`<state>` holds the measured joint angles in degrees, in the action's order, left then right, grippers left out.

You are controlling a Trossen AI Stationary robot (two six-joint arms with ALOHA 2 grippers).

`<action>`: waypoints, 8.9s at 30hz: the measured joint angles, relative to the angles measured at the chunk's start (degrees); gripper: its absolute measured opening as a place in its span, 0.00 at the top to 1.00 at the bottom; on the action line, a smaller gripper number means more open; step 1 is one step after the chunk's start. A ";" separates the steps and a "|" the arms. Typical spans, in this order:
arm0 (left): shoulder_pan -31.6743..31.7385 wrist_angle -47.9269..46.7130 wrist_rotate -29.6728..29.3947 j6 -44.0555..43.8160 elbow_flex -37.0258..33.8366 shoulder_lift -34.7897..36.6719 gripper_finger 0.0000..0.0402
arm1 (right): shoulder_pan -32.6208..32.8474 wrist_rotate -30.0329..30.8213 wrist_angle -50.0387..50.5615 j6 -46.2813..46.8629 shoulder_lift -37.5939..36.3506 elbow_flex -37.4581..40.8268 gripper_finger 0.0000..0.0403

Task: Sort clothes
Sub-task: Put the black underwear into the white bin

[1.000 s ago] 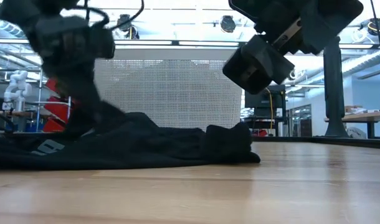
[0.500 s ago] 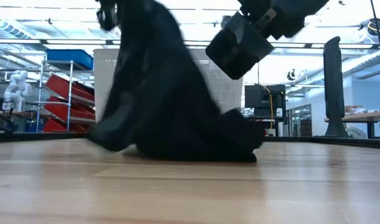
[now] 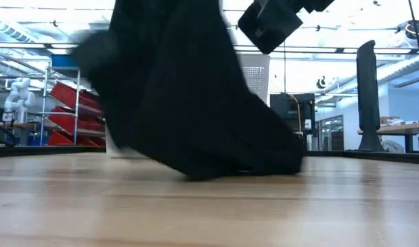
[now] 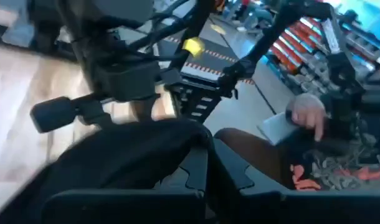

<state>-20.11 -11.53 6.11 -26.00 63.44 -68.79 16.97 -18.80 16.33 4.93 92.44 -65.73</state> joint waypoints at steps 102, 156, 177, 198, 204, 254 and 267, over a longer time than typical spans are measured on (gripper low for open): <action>2.90 -5.46 -7.85 -3.08 5.10 -0.33 0.98 | 17.84 59.53 -18.37 -43.49 21.57 0.04 0.16; 2.79 -11.22 -12.13 -3.61 3.50 -6.59 0.98 | 21.46 64.96 -18.97 -33.09 -4.03 0.00 1.00; 1.59 1.14 -4.61 2.44 3.48 -12.64 0.98 | 14.43 58.95 -17.06 -19.09 -3.65 0.00 0.93; 1.72 -0.96 -4.70 2.52 3.48 -12.64 0.98 | 10.03 50.95 -22.72 -22.14 1.53 0.02 0.54; 1.75 -1.61 -4.70 2.73 3.48 -12.64 0.98 | 8.50 42.95 -24.91 -20.34 1.53 0.02 0.54; 0.38 4.27 -12.66 20.77 3.46 -12.64 0.80 | 2.65 30.79 -26.86 -14.78 1.53 0.04 0.97; -1.19 -17.13 -12.59 19.26 13.72 -11.60 0.54 | 2.47 33.27 -25.50 -15.68 1.53 0.04 0.99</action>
<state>-21.30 -28.67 -6.48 -6.75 77.16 -80.39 19.44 14.46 -9.17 -10.76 93.97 -65.69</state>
